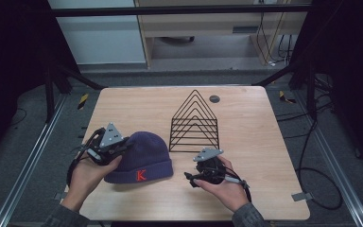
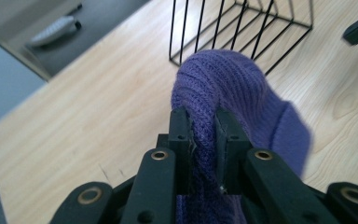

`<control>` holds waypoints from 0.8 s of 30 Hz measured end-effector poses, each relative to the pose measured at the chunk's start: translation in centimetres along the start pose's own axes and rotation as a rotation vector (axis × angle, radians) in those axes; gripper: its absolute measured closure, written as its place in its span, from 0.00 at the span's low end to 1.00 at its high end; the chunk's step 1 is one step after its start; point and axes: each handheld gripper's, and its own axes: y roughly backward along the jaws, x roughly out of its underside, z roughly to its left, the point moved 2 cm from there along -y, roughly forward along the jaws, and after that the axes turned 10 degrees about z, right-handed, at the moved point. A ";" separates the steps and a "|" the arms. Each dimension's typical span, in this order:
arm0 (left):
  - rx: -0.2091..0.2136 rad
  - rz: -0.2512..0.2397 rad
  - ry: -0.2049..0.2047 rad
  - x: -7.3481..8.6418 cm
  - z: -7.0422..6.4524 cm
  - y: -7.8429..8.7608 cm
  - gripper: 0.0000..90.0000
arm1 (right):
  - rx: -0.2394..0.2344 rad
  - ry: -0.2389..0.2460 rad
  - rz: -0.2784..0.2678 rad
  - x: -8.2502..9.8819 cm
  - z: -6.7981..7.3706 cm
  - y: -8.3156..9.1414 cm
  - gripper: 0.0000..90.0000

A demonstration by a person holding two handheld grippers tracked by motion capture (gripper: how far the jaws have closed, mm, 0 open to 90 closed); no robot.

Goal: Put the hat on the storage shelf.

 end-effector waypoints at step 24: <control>-0.060 -0.128 -0.025 -3.9 3.7 6.9 0.88 | 0.007 0.079 -0.064 -5.2 1.1 2.0 0.40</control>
